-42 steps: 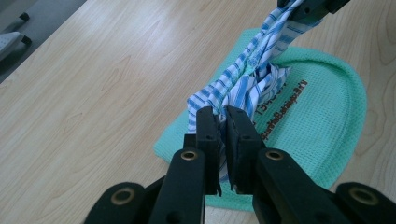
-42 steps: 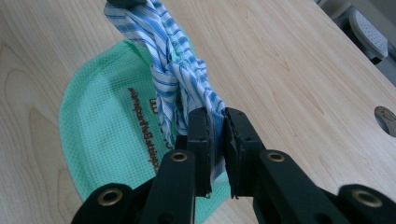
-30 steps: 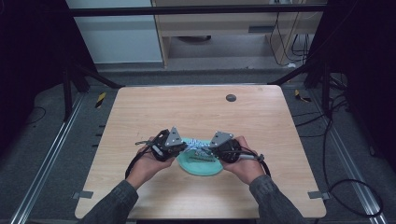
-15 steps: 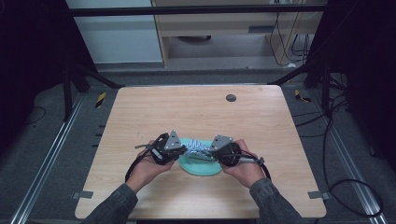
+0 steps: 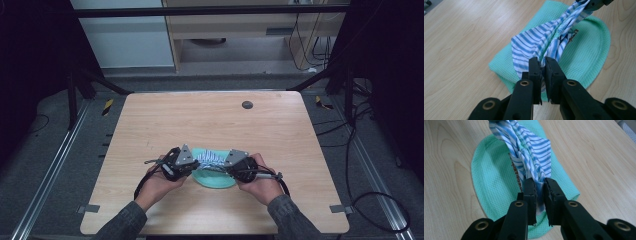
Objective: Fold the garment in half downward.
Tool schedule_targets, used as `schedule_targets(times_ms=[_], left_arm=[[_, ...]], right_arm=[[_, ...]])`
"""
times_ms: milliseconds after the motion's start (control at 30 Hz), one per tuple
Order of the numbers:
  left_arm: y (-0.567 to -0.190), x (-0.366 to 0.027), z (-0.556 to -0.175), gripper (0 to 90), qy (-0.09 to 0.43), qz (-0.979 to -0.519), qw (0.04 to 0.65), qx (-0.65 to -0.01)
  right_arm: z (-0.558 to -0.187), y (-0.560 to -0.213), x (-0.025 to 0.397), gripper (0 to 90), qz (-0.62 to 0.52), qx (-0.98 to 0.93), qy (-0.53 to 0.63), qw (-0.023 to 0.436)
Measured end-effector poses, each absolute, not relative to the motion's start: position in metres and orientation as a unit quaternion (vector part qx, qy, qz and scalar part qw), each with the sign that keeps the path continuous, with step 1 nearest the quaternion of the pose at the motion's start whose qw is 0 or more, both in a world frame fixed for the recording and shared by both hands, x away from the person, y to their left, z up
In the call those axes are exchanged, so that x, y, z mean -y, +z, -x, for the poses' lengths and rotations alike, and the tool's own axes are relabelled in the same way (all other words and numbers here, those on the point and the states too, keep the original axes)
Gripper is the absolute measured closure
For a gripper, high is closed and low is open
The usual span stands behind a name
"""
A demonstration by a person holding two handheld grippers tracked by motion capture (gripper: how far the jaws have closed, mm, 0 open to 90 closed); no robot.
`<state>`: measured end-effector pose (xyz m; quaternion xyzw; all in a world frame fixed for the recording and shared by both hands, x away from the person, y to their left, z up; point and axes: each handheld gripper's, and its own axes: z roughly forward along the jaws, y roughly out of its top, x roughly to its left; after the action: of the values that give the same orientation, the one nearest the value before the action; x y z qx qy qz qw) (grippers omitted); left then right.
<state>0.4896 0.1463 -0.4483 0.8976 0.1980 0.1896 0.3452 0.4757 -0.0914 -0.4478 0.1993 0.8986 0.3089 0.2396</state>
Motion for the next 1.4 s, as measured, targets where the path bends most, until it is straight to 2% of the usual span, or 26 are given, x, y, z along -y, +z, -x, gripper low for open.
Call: schedule_targets(times_ms=[933,1400], left_arm=[[-0.463,-0.148,-0.477,80.1,0.175,-0.899,0.348,-0.199],[-0.471,-0.147,-0.472,75.2,0.169,-0.900,0.348,-0.199]], right_arm=[[-0.463,-0.463,0.093,78.0,-0.201,-0.901,0.307,0.234],[-0.455,-0.468,0.090,69.3,-0.189,-0.909,0.291,0.229]])
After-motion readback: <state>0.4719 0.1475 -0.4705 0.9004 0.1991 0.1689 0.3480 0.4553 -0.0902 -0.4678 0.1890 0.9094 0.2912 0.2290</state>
